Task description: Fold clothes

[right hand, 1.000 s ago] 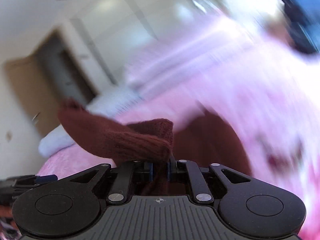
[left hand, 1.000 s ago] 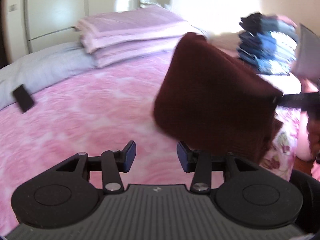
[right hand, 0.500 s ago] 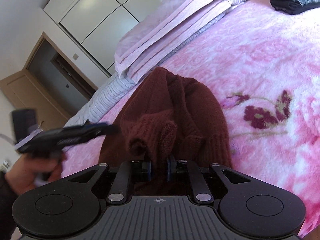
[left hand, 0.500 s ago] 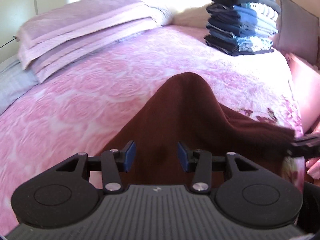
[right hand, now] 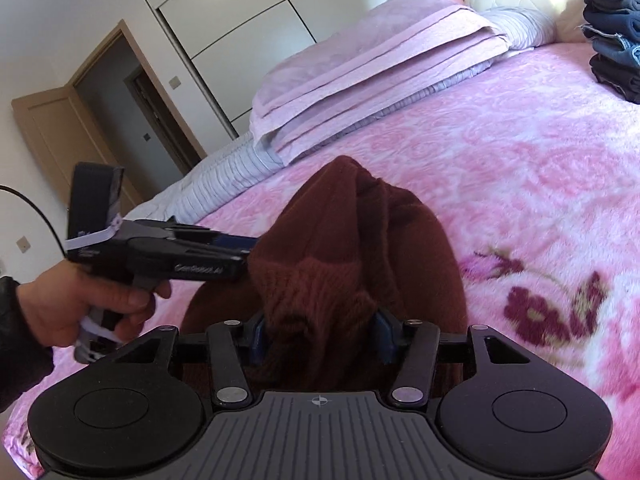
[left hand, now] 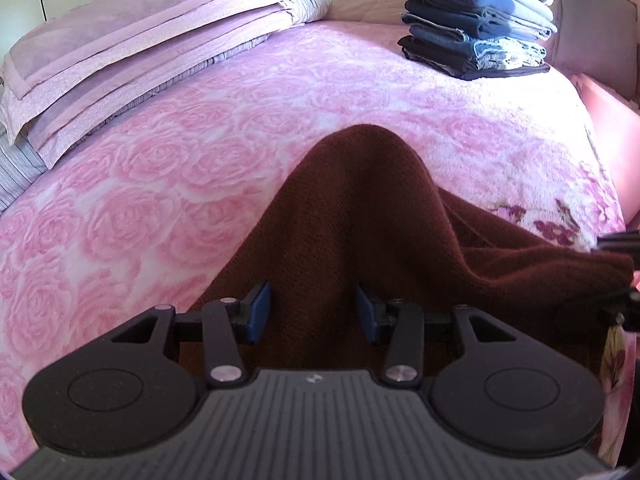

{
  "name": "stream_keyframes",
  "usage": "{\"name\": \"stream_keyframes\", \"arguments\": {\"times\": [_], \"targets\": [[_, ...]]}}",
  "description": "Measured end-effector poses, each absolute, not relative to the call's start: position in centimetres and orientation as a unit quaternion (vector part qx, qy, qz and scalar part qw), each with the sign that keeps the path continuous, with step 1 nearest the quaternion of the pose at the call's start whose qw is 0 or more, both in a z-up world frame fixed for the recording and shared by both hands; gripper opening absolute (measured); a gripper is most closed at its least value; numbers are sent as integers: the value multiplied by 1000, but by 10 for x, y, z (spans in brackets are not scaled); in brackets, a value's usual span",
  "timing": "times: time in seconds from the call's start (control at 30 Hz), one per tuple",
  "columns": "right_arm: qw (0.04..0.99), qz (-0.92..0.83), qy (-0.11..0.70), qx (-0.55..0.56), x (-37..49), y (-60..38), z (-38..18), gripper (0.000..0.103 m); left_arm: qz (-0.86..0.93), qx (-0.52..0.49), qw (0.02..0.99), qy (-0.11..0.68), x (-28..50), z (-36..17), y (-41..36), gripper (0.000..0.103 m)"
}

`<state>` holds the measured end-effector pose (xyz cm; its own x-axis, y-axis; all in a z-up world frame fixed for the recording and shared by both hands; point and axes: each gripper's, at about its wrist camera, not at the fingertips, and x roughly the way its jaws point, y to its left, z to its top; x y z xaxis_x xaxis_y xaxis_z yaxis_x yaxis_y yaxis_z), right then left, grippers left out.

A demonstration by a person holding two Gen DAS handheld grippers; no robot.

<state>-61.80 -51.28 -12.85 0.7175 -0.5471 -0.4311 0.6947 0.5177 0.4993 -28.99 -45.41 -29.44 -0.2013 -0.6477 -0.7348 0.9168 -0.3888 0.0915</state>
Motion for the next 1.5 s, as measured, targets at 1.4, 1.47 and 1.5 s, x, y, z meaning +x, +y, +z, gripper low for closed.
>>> {"name": "stream_keyframes", "arguments": {"times": [1.4,1.47,1.5], "targets": [[819,-388,140,399,-681,-534,-144,17,-737,316,566,192,-239,-279,-349,42],[823,-388,150,387,-682,-529,-136,17,-733,318,571,189,-235,-279,-343,42],[826,-393,153,374,-681,-524,-130,17,-732,319,573,187,-234,-278,-339,42]]}}
